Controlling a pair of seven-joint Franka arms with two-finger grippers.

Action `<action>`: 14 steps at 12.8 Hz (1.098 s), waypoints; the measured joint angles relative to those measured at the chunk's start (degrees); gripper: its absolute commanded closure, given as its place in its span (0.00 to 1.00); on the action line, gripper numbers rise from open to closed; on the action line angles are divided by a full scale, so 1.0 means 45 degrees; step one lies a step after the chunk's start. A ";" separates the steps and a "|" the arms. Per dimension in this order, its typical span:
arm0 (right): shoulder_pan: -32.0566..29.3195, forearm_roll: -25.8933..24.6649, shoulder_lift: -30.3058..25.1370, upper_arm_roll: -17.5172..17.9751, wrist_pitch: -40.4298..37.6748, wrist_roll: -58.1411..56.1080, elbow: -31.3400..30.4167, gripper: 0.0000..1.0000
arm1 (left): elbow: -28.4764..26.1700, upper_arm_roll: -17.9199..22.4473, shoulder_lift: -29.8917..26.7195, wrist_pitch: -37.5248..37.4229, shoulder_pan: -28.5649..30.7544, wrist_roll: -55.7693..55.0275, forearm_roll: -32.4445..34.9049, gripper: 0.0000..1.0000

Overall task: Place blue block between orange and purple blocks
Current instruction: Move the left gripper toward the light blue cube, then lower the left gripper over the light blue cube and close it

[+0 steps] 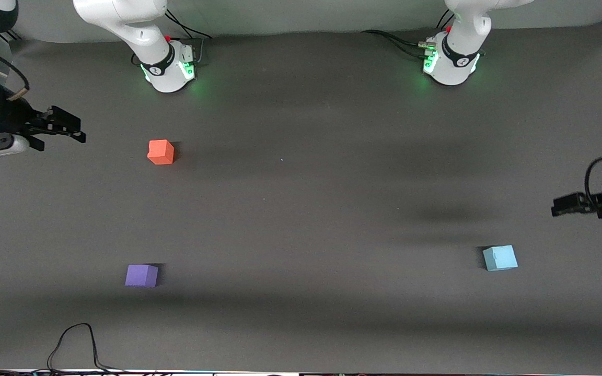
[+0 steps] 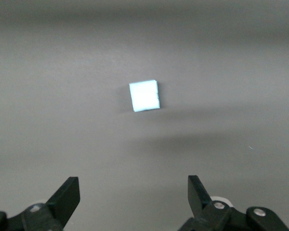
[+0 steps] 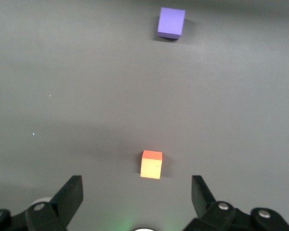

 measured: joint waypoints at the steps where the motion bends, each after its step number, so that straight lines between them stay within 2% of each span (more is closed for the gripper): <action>1: -0.0025 0.0000 -0.0003 -0.0119 -0.0004 0.0075 0.0042 0.00 | 0.0401 0.0001 0.0510 0.0389 0.0160 0.0113 -0.0003 0.00; 4: -0.0041 0.0004 -0.0007 -0.0394 -0.0097 0.0181 0.0119 0.00 | 0.1078 -0.0044 0.1577 0.1560 0.0239 0.0169 -0.0005 0.00; 8: -0.0043 0.0454 0.0035 -0.0574 -0.0103 0.0282 0.0558 0.00 | 0.1064 -0.0206 0.2823 0.3007 0.0132 0.0169 -0.0003 0.00; 14: -0.0036 0.0532 0.0514 -0.0693 -0.0287 0.0280 0.0711 0.00 | -0.1137 -0.0252 0.4389 0.6540 -0.0427 -0.0103 -0.0001 0.00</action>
